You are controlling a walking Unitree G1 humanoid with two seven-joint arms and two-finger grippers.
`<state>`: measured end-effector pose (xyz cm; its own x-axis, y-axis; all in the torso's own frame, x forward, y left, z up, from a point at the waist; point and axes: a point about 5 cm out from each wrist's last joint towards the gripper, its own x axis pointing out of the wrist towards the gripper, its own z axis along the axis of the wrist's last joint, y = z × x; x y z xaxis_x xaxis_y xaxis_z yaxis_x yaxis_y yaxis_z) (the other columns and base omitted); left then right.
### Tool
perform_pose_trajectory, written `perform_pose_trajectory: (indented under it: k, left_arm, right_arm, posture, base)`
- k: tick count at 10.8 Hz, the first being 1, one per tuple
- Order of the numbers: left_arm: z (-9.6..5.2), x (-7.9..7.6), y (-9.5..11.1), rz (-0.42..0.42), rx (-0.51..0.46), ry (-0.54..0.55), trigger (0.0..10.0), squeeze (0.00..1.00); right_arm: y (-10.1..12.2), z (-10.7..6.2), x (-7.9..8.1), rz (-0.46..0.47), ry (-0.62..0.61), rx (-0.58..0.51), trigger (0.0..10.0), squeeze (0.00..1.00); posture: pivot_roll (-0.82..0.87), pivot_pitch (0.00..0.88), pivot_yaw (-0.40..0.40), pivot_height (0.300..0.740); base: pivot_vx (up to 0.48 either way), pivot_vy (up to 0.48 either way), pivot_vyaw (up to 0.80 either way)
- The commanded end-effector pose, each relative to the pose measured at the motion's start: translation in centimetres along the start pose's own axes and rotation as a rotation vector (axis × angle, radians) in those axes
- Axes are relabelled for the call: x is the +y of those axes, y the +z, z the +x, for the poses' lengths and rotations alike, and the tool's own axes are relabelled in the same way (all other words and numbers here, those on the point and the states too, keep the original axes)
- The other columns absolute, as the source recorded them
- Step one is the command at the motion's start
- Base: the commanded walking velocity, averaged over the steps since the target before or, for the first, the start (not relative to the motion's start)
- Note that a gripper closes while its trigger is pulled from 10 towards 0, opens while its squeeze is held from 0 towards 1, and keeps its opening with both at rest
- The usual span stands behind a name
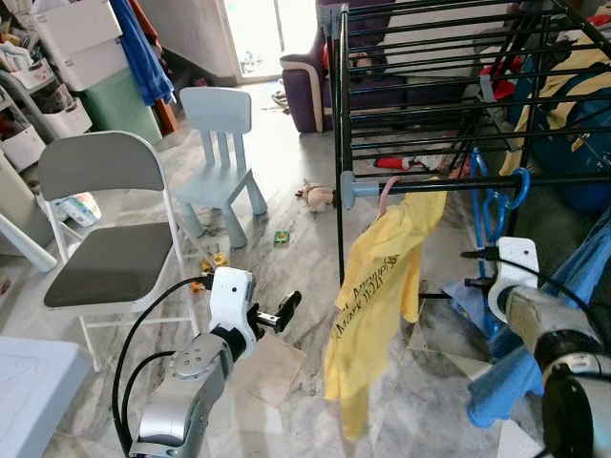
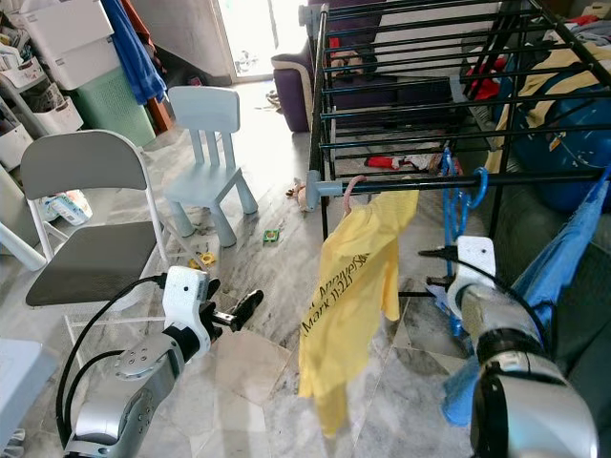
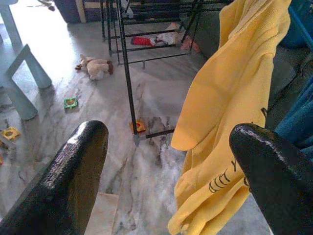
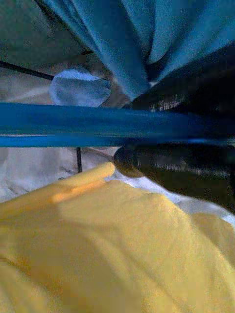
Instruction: Hang hanger
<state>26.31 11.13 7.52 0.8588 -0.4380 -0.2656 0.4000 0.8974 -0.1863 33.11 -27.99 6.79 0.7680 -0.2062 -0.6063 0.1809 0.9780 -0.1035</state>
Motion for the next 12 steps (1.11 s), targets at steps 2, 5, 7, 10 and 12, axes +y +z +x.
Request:
perform_pose_trajectory:
  k: [2,5,7,10,12]
  left_arm:
    - [0.0,0.2,0.5,0.017,-0.014,0.017,10.0,0.00]
    - [-0.3,0.5,1.1,0.028,-0.051,0.059,10.0,0.00]
    - [-1.0,1.2,1.3,0.016,-0.091,0.139,10.0,0.00]
    - [-1.7,1.1,0.3,-0.018,-0.097,0.200,10.0,0.00]
    - [-1.9,1.4,0.6,-0.036,-0.117,0.230,10.0,0.00]
  right_arm:
    - [0.0,0.0,0.3,-0.058,-0.032,-0.070,10.0,1.00]
    - [0.6,-0.6,0.0,-0.102,-0.092,-0.192,10.0,1.00]
    - [0.4,-1.4,0.5,-0.136,-0.145,-0.302,10.0,1.00]
    - [-1.0,-3.1,1.1,-0.198,-0.198,-0.380,10.0,1.00]
    - [-0.6,-4.0,0.8,-0.204,-0.247,-0.439,10.0,1.00]
  posture:
    - [-0.11,0.000,0.124,0.740]
    - [-0.12,0.000,0.123,0.740]
    - [-0.14,0.000,0.127,0.740]
    - [-0.14,0.000,0.114,0.740]
    - [-0.14,0.000,0.103,0.740]
  base:
    - [0.000,0.000,0.00]
    - [0.000,0.000,0.00]
    - [0.000,0.000,0.00]
    - [0.000,0.000,0.00]
    - [0.000,0.000,0.00]
